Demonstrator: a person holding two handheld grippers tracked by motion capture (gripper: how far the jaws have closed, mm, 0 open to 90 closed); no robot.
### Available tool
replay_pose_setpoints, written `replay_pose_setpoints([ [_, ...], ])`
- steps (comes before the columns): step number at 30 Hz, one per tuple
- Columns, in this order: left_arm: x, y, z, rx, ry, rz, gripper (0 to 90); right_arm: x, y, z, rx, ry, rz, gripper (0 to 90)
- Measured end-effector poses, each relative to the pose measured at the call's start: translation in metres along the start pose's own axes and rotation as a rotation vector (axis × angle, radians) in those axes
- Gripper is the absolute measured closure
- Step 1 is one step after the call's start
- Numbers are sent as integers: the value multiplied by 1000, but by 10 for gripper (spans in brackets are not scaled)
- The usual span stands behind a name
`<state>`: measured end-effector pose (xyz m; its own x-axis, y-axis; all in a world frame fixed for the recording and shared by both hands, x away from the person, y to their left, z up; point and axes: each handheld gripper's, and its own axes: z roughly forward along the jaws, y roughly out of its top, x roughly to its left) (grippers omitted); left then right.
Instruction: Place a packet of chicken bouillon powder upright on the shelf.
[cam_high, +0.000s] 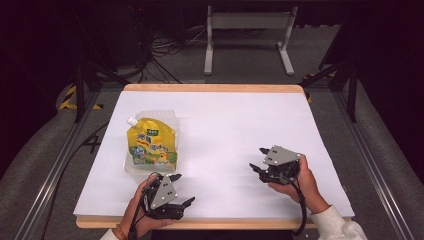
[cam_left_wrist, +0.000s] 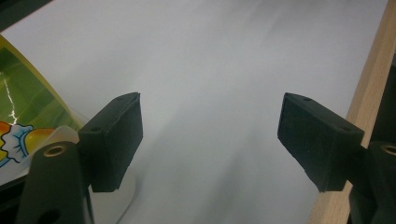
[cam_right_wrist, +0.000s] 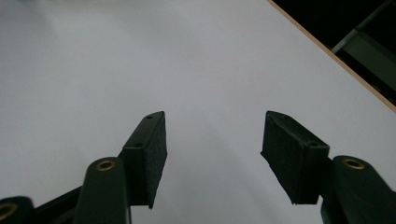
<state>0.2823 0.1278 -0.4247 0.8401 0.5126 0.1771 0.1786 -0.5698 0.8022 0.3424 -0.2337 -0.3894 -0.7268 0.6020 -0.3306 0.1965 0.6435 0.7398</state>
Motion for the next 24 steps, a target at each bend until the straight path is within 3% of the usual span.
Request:
replay_pose_setpoints([
  [11,0,-2,11,33,-35,8,221,-8,-38,-19,20,-46,34,318],
  [24,1,-2,17,50,-66,34,219,-6,-80,-31,65,-76,76,275],
])
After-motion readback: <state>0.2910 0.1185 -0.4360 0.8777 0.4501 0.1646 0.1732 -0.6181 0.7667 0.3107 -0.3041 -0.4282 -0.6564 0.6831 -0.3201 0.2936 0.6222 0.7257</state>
